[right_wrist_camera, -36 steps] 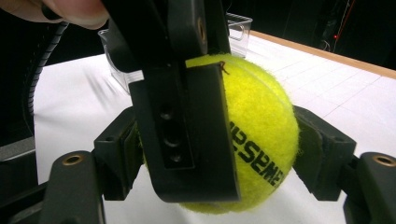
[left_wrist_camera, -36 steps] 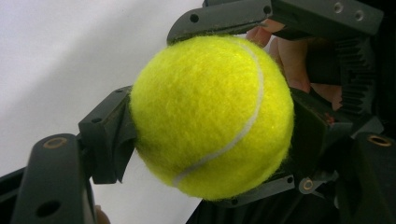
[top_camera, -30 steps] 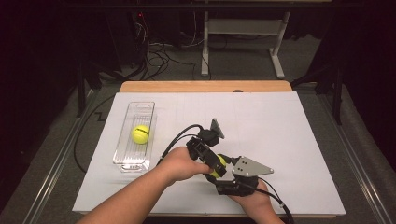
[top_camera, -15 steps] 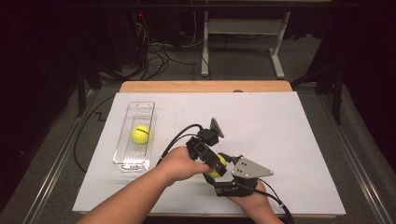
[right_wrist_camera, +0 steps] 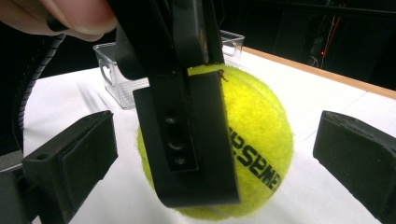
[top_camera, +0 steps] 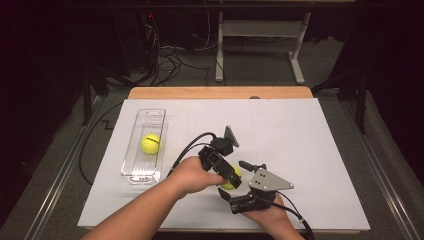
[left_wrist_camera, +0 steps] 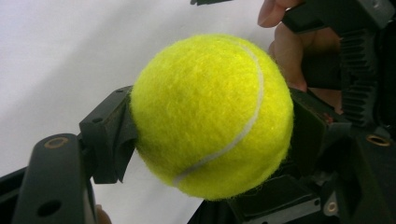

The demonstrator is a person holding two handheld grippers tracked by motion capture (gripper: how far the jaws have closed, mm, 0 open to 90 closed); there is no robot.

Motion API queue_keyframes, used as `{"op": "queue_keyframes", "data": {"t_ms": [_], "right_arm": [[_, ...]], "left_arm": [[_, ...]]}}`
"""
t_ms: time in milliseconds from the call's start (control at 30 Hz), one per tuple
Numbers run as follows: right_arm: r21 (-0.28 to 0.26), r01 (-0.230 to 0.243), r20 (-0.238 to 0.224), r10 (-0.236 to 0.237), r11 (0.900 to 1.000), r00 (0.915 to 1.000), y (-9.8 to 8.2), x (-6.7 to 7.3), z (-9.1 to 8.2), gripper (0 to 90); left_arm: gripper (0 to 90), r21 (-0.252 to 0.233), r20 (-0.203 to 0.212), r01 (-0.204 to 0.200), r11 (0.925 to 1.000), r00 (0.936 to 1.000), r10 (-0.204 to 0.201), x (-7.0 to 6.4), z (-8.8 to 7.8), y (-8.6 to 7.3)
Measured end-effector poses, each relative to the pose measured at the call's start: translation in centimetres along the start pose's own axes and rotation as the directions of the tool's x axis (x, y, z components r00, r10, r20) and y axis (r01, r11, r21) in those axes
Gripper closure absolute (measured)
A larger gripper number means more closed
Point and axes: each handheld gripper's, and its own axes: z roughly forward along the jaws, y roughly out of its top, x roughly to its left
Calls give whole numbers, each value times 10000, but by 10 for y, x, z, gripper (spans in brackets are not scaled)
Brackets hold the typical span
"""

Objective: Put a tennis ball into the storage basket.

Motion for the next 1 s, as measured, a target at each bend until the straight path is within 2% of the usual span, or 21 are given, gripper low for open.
{"op": "queue_keyframes", "data": {"t_ms": [233, 333, 633, 1000], "right_arm": [[-42, -61, 142, 62, 10000, 9999, 0, -4, -5, 2], [105, 8, 188, -10, 9999, 9998, -1, -7, -6, 2], [160, -234, 349, 228, 9996, 9991, -6, -19, -13, 2], [114, -423, 924, 411, 9990, 9949, -9, -35, -23, 2]], "left_arm": [[266, -37, -263, 92, 10000, 9996, -92, 5, -4, -2], [266, -7, -339, 164, 9999, 9993, -164, 8, -5, -4], [266, -122, -546, 537, 9985, 9970, -543, 22, -11, -12], [266, -112, -770, 838, 9964, 9935, -844, 38, -17, -25]]}}
